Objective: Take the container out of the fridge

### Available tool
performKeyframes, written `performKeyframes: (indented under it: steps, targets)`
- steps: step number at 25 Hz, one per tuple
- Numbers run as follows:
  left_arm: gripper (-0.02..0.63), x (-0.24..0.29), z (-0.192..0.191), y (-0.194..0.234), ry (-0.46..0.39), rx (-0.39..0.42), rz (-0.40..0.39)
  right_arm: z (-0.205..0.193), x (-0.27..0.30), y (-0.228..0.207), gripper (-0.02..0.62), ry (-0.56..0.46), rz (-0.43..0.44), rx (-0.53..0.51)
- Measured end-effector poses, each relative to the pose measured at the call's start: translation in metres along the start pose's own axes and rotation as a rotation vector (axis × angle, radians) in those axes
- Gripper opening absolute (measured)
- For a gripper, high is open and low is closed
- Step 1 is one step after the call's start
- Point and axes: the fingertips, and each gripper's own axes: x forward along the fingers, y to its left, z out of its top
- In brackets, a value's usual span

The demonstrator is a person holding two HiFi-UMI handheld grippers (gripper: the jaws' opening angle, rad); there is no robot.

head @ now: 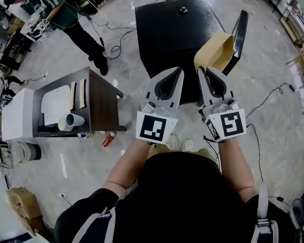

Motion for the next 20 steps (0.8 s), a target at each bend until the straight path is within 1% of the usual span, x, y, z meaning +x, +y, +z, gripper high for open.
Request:
performKeyframes:
  steps: [3, 7, 11, 16, 20]
  targets:
    - [0.025, -0.002, 0.004, 0.002, -0.005, 0.000, 0.009, 0.003, 0.000, -0.001, 0.046, 0.004, 0.006, -0.015]
    - [0.025, -0.001, 0.009, 0.001, -0.001, 0.017, 0.000, 0.012, -0.001, 0.002, 0.046, -0.003, 0.030, -0.044]
    - [0.025, -0.001, 0.011, 0.002, -0.008, 0.015, 0.003, 0.016, 0.000, 0.007, 0.046, -0.008, 0.052, -0.049]
    - [0.025, -0.001, 0.012, 0.000, -0.005, 0.034, -0.004, 0.017, -0.001, 0.008, 0.046, -0.015, 0.050, -0.038]
    - [0.025, -0.001, 0.014, 0.000, -0.010, 0.026, 0.002, 0.018, -0.001, 0.008, 0.046, -0.018, 0.039, -0.042]
